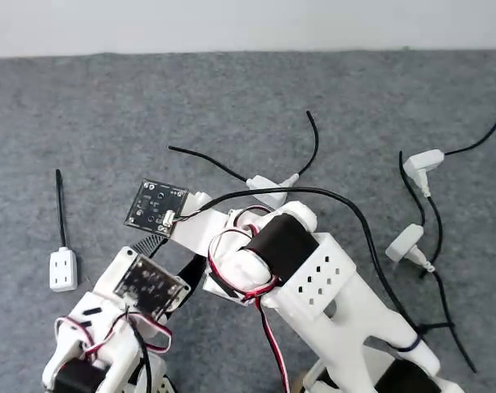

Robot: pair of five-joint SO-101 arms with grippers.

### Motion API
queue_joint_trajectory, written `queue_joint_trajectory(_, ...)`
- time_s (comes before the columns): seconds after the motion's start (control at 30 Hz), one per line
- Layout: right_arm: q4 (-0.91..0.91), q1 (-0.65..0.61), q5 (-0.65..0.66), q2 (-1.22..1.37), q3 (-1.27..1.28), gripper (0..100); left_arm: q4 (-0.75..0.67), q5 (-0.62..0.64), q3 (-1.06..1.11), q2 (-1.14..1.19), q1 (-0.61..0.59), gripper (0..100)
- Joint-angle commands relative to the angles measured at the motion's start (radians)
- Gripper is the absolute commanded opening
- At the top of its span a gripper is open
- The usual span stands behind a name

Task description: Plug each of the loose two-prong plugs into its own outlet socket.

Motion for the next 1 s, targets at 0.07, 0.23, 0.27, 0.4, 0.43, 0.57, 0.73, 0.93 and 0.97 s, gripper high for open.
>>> queue_joint_trajectory(0.07,0.041,0.004,-0.006,-0.031,-0.032,0.9,-0.032,-0.003,0.033,-0.018,0.002,18)
queue_joint_trajectory(0.23,0.038,0.002,-0.011,-0.031,-0.032,0.9,-0.032,0.002,0.065,-0.018,0.003,18)
queue_joint_trajectory(0.27,0.038,0.002,-0.011,-0.031,-0.032,0.9,-0.032,0.002,0.071,-0.018,0.005,18)
queue_joint_trajectory(0.4,0.038,0.002,-0.011,-0.031,-0.032,0.9,-0.046,0.002,0.102,-0.02,0.051,18)
queue_joint_trajectory(0.43,0.038,0.002,-0.011,-0.031,-0.032,0.9,-0.046,0.002,0.105,-0.02,0.066,18)
queue_joint_trajectory(0.57,0.038,0.002,-0.011,-0.031,-0.032,0.9,-0.046,0.002,0.108,-0.02,0.077,18)
queue_joint_trajectory(0.73,0.038,0.002,-0.011,-0.03,-0.032,0.9,-0.066,0.002,0.108,-0.02,0.002,18)
queue_joint_trajectory(0.93,0.038,0.002,-0.012,-0.03,-0.032,0.9,-0.12,0.005,0.111,-0.02,-0.138,18)
queue_joint_trajectory(0.97,0.038,0.002,-0.012,-0.03,-0.032,0.9,-0.12,0.005,0.111,-0.02,-0.138,18)
